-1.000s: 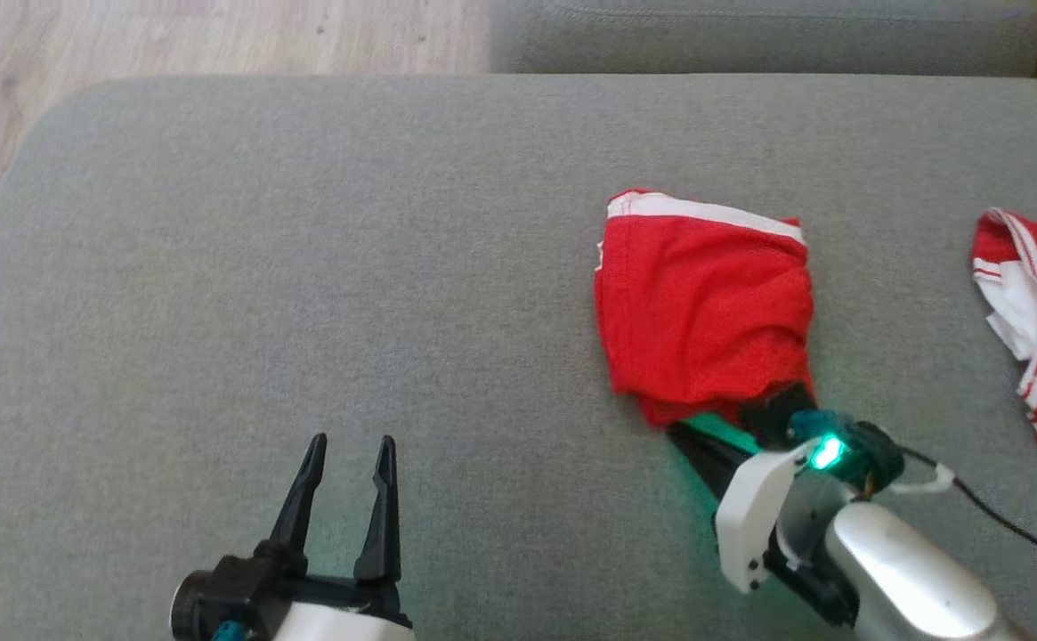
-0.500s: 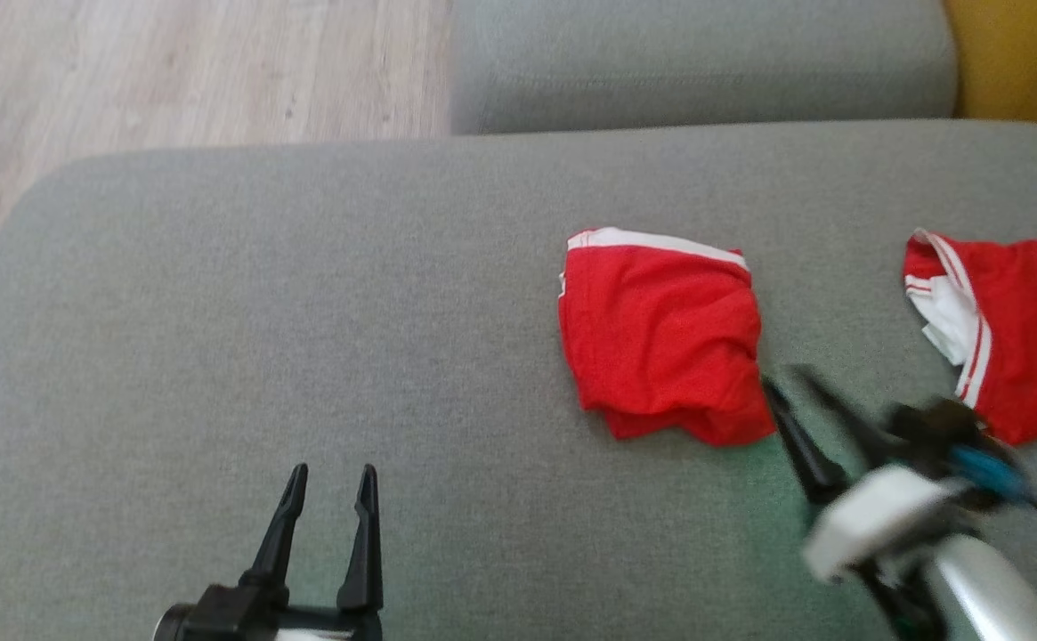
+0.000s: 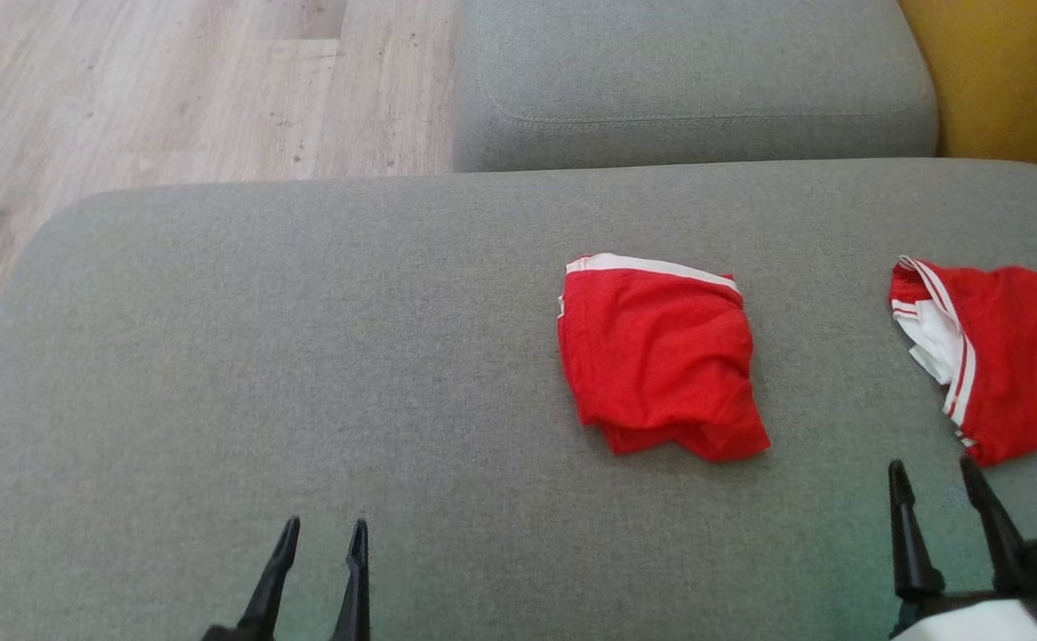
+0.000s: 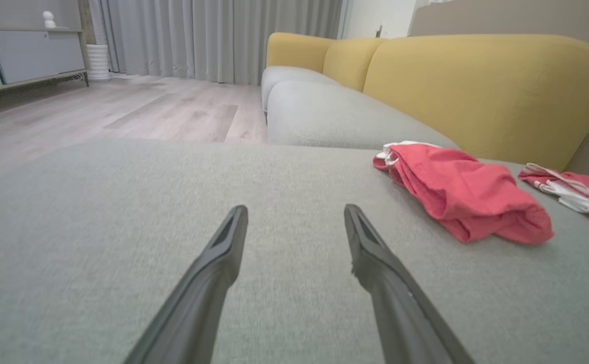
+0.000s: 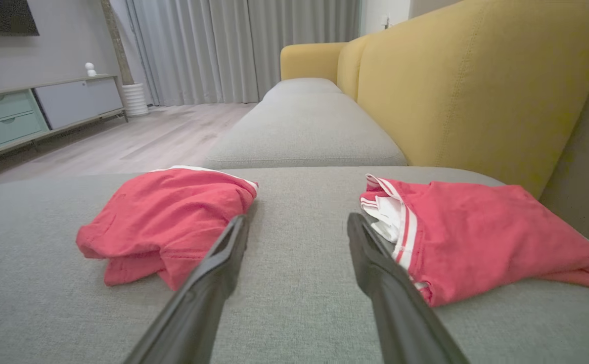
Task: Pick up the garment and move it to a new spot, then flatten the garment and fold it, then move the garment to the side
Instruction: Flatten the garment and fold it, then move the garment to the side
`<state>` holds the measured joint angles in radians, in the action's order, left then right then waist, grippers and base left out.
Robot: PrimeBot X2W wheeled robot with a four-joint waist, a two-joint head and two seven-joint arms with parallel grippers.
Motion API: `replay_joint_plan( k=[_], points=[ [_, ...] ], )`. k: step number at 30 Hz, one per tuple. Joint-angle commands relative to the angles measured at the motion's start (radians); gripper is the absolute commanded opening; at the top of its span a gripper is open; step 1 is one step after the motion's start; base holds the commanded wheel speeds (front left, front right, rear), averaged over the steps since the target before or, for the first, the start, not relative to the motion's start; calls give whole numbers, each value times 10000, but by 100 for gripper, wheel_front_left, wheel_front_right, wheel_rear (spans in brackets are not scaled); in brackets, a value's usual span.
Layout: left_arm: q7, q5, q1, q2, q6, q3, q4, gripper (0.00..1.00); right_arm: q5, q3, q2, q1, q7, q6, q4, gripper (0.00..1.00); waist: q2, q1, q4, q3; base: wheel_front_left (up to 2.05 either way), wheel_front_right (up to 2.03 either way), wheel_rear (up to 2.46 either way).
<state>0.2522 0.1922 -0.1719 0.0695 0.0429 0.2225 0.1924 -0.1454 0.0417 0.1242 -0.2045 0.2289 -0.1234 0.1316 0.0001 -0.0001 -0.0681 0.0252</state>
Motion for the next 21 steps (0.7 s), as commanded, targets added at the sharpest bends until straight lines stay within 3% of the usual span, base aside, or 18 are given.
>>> replay_joint_plan(
  k=[1, 15, 18, 21],
  points=[
    [95, -83, 102, 18, -64, -428, -184, 100, 132, -107, 100, 246, 180, -73, -96, 100, -1, 1, -39, 5, 0, 0, 0],
    [95, -23, 23, -80, 24, -619, -119, 100, 229, -233, -126, 698, 325, -73, 744, 100, -1, 1, -345, -70, 0, 0, 0],
    [95, 13, 8, -106, 19, -637, -202, 100, -302, -414, -193, 997, 272, -73, 611, 100, -1, 1, -324, -148, 0, 0, 0],
    [95, 0, 42, -123, 33, -604, -242, 100, -1205, -627, -46, 1655, -447, -73, 305, 100, -1, 1, -319, -290, 0, 0, 0]
  ],
)
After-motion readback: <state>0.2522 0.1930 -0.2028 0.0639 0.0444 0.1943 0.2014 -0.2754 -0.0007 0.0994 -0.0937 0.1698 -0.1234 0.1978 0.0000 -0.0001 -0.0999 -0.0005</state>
